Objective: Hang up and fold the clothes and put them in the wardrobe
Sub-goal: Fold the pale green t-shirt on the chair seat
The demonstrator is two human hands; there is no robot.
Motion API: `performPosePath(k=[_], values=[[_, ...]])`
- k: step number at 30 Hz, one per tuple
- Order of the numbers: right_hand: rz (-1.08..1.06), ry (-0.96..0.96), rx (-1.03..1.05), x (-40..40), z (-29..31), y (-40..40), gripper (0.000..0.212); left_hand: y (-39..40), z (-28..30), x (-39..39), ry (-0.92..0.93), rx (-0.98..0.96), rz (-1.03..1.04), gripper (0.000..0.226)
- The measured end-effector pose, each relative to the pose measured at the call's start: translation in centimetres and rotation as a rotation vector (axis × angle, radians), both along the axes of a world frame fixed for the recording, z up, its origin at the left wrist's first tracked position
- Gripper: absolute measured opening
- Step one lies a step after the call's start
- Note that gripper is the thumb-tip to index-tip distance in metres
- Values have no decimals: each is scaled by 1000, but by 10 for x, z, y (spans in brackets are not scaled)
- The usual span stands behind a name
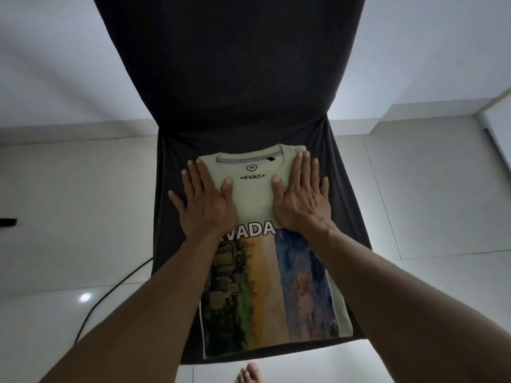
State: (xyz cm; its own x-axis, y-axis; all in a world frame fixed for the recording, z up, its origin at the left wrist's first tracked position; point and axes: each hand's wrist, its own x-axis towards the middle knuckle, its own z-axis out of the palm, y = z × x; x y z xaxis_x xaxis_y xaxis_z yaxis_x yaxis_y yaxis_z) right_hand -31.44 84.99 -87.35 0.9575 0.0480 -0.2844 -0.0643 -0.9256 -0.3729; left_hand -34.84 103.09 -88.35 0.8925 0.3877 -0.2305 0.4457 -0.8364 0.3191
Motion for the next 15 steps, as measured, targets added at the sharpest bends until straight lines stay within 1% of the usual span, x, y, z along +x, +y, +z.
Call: performPosePath(k=[2, 4, 8, 12, 13, 15], values=[[-78, -31, 7, -17, -1, -5, 75, 0, 1, -15, -54, -35, 102, 77], [-110, -74, 15, -44, 3, -14, 72, -3, 5, -41, -107, -45, 159, 76], [-117, -140, 21, -96, 6, -33, 69, -12, 14, -102, -158, 30, 175, 68], [-131, -214, -85, -122, 10, -35, 65, -21, 23, -138, -142, 187, 145, 51], [-145, -203, -87, -123, 15, -33, 62, -25, 27, -140, -128, 193, 149, 49], [-219, -120, -42, -118, 27, -27, 53, -31, 40, -132, -24, 81, 256, 53]])
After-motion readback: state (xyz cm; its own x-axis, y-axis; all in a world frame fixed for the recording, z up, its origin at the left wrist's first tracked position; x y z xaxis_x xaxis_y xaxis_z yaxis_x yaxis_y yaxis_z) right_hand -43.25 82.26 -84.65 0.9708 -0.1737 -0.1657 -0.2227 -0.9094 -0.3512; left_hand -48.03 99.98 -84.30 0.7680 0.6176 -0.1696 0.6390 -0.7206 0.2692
